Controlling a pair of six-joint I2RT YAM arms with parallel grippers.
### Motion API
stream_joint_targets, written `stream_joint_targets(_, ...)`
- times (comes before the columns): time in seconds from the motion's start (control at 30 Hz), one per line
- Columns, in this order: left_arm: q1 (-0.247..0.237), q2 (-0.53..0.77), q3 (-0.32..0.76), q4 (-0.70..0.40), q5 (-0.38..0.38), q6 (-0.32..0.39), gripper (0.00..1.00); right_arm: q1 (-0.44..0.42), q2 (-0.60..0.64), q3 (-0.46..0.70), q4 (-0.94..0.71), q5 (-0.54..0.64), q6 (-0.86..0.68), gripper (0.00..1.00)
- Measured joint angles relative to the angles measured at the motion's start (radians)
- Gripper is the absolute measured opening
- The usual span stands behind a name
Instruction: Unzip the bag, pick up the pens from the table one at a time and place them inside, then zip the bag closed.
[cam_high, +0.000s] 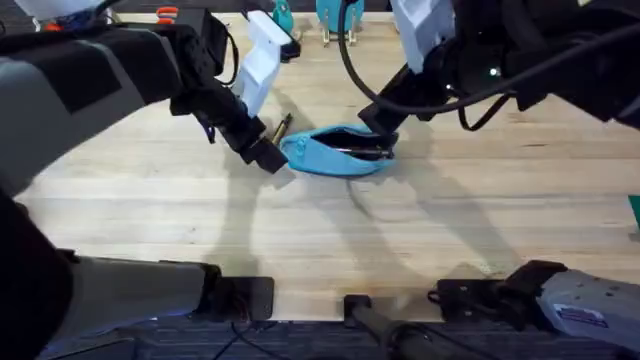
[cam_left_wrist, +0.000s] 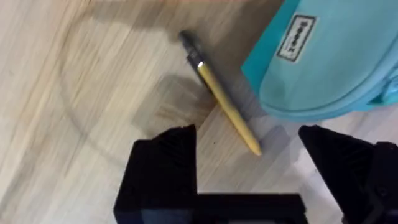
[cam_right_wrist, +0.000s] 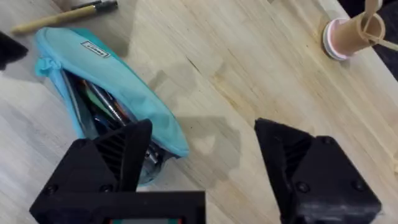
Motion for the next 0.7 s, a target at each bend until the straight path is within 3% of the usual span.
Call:
stream_joint_targets(0.27, -0.057, 0.045, 0.0, 0.009, -0.014, 0.043, 0.996, 0.0, 0.0, 0.0, 0.0, 0.0, 0.0, 0.998)
stream_joint_targets(0.7, -0.063, 0.097, 0.003, 0.014, -0.039, 0.058, 0.997, 0.0, 0.0, 0.0, 0.0, 0.0, 0.0, 0.997)
